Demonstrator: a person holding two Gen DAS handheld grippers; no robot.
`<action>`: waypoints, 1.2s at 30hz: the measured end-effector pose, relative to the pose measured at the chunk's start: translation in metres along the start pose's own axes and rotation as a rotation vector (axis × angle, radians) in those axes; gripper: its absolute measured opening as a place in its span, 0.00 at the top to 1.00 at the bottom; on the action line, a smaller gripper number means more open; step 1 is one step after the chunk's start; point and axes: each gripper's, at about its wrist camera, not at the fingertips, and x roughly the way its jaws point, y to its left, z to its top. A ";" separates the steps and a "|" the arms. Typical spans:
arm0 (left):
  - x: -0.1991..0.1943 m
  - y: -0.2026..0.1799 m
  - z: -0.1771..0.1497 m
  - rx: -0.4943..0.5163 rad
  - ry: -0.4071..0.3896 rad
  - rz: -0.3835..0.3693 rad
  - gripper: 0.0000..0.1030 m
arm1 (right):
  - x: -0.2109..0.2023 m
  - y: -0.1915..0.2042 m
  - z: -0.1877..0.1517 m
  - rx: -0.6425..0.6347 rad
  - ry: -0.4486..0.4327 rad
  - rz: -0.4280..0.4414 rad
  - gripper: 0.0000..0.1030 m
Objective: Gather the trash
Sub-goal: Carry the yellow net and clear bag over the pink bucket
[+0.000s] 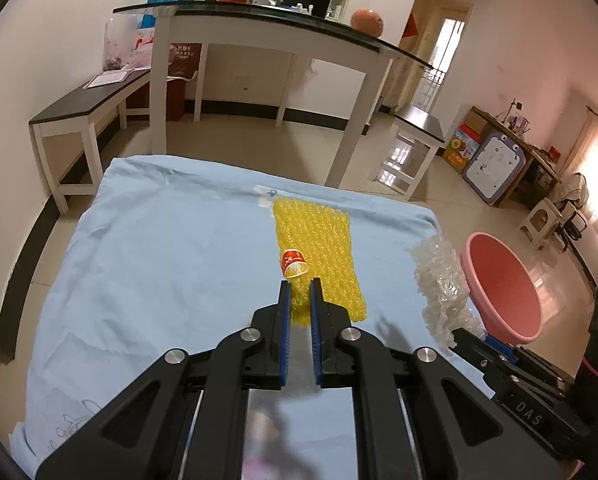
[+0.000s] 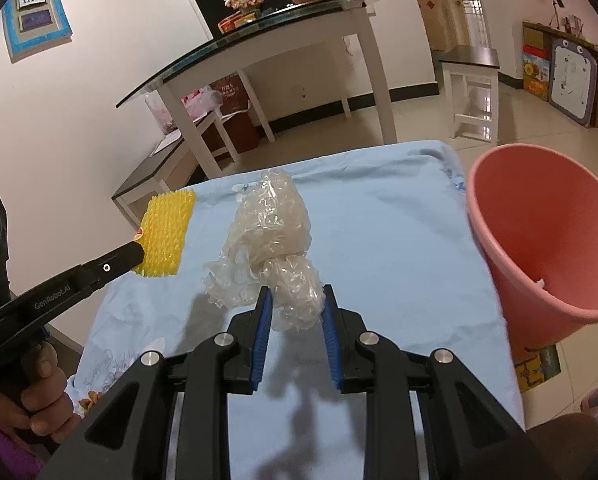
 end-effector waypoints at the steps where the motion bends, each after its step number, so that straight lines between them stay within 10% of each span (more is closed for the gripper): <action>1: -0.002 -0.002 -0.002 0.004 -0.001 -0.002 0.92 | -0.004 -0.001 -0.001 0.001 -0.006 -0.003 0.77; 36: 0.018 -0.092 -0.018 0.152 0.016 -0.133 0.92 | -0.073 -0.076 -0.012 0.128 -0.137 -0.153 0.76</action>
